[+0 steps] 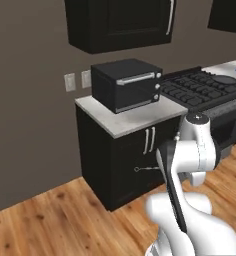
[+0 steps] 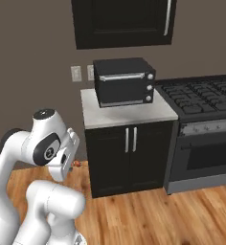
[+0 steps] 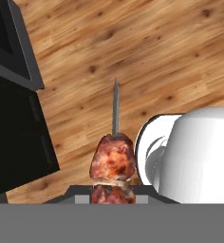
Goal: Place the cold items (mushroom and tomato) from the fridge in one tupperware on the dining counter. Place the warm items (kebab skewer and hot dog) in the stove area in another tupperware.
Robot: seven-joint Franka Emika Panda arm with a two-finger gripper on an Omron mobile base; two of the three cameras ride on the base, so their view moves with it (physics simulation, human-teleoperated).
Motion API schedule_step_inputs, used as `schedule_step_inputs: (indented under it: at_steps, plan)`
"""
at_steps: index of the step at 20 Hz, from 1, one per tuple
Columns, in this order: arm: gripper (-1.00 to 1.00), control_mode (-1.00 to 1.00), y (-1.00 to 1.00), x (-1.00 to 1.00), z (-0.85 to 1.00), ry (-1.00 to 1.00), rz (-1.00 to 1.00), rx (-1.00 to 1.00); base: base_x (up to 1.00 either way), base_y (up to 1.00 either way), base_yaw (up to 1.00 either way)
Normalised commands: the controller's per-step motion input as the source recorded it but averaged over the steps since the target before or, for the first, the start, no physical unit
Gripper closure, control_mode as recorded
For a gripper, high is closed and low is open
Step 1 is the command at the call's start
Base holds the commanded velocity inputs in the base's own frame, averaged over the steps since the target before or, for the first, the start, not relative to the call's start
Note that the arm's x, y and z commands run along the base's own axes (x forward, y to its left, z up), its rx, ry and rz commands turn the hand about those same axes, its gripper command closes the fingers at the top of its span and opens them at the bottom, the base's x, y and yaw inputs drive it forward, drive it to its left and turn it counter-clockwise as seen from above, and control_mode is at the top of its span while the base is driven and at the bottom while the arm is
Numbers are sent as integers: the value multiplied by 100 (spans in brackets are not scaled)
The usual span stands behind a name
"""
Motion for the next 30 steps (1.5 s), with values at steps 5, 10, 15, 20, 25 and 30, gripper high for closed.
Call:
schedule_step_inputs:
  at_steps: [5,10,15,20,25,30]
  plan:
    - [100,100,0,0,0,0,0,0,-60,60,-34]
    - [100,100,0,0,0,0,0,0,-72,47,-33]
    - [100,100,0,0,0,0,0,0,-76,42,-33]
    - [100,100,0,0,0,0,0,0,-71,4,-30]
    - [100,100,0,0,0,0,0,0,-66,0,-33]
    - [100,100,0,0,0,0,0,0,-77,0,-35]
